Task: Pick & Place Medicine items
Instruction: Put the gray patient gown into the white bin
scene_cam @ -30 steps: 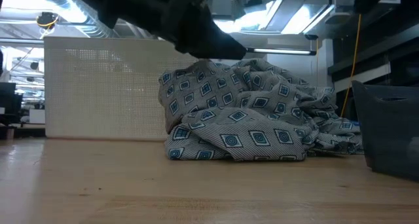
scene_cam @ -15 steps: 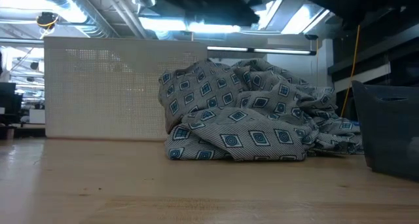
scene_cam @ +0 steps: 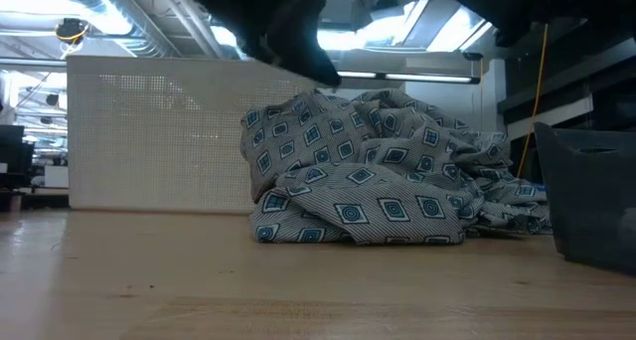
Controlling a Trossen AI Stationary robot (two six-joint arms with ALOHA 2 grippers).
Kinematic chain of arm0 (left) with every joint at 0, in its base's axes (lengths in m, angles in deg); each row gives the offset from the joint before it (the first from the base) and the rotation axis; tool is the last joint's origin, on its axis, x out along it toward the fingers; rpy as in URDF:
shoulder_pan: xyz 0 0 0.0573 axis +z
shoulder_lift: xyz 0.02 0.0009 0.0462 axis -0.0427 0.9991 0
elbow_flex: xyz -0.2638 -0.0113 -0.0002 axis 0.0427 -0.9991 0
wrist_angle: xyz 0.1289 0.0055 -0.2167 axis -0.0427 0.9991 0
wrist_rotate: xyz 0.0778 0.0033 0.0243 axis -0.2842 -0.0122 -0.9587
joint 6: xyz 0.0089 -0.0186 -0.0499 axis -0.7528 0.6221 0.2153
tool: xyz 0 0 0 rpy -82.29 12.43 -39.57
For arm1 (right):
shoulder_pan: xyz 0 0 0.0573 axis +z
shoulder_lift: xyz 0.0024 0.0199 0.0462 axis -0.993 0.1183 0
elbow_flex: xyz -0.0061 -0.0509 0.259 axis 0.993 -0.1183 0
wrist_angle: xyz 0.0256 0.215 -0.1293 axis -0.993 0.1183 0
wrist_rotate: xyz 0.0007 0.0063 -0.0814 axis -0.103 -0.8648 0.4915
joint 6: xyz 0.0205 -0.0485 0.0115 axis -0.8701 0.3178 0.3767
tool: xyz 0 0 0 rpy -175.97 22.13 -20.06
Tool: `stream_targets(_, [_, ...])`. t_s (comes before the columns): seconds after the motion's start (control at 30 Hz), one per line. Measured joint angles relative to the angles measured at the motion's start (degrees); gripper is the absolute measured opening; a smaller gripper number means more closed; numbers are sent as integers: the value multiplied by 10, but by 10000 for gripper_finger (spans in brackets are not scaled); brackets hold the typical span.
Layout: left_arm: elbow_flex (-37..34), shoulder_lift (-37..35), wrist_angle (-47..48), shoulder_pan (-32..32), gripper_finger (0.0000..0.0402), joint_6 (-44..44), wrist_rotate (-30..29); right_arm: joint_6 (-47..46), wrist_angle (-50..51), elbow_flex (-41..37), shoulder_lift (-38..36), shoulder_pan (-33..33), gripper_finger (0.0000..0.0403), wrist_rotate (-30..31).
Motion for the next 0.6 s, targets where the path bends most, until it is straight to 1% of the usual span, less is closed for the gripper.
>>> stream_targets(0.1, [0, 0, 28, 0, 208, 49, -11, 0, 4, 0, 0, -1, 210, -2])
stream_targets(0.23, [0, 0, 58, 0, 214, 57, -46, -4, 8, 0, 0, -1, 210, -5])
stream_targets(0.3, [0, 0, 63, 0, 220, 57, -55, -4, 8, 0, 0, -1, 210, -6])
stream_targets(0.4, [0, 0, 78, 0, 231, 63, -49, -5, 11, 0, 0, -1, 210, -14])
stream_targets(0.53, [0, 0, 144, 11, 244, 120, -22, -7, 14, 0, 0, -1, 210, -29])
stream_targets(0.6, [0, 1, 163, 18, 251, 143, -9, -13, 18, 0, 0, -1, 210, -36])
